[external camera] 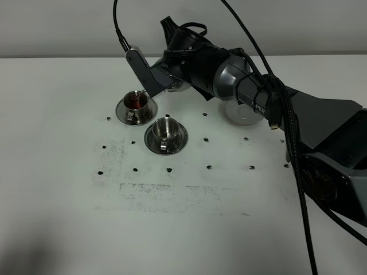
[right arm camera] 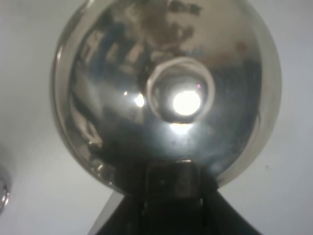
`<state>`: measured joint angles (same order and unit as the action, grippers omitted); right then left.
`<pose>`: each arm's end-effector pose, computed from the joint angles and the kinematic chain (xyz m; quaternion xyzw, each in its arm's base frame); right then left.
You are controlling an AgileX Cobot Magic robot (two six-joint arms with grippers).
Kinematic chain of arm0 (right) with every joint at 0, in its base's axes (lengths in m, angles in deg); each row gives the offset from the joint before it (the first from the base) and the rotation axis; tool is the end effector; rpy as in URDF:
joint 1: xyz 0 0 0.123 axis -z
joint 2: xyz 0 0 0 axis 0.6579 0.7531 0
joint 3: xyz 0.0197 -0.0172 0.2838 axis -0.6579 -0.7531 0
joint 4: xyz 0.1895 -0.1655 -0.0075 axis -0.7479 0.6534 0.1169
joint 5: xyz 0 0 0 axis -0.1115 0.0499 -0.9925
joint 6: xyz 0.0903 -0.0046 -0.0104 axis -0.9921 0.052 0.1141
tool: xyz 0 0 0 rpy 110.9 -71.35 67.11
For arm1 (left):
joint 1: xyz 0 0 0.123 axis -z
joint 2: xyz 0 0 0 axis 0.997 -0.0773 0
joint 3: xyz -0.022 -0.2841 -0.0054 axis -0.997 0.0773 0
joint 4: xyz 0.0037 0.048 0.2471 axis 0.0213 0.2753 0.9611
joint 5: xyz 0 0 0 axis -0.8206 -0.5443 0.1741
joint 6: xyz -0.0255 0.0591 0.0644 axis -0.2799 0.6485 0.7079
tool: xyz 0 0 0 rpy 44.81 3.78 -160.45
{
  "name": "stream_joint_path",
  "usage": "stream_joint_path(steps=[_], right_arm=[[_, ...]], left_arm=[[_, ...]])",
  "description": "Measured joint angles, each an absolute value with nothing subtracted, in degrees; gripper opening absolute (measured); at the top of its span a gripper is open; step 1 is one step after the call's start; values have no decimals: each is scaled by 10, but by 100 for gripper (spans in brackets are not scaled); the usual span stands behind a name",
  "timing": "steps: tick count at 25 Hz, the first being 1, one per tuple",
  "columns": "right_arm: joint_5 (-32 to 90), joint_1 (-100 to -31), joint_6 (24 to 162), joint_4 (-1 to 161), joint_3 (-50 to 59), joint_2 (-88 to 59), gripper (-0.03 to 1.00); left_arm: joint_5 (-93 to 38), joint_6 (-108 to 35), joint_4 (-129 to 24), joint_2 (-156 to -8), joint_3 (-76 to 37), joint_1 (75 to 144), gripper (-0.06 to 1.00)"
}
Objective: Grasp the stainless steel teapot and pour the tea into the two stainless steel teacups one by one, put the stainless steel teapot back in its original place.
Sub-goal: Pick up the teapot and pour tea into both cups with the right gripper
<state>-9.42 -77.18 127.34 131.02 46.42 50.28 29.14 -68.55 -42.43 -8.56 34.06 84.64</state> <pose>0.4612 0.2791 0.2004 -0.7634 0.4932 -0.3701 0.1923 -0.0004 -0.0047 0.2649 0.0072 0.8624 -0.0170 0.5059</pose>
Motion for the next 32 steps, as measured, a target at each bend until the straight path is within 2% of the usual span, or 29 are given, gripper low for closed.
stream_joint_path(steps=[32], right_arm=[[-92,-772,1273,1344,464,503,20]], left_arm=[[291,-686,-424,-86,341,846,56]])
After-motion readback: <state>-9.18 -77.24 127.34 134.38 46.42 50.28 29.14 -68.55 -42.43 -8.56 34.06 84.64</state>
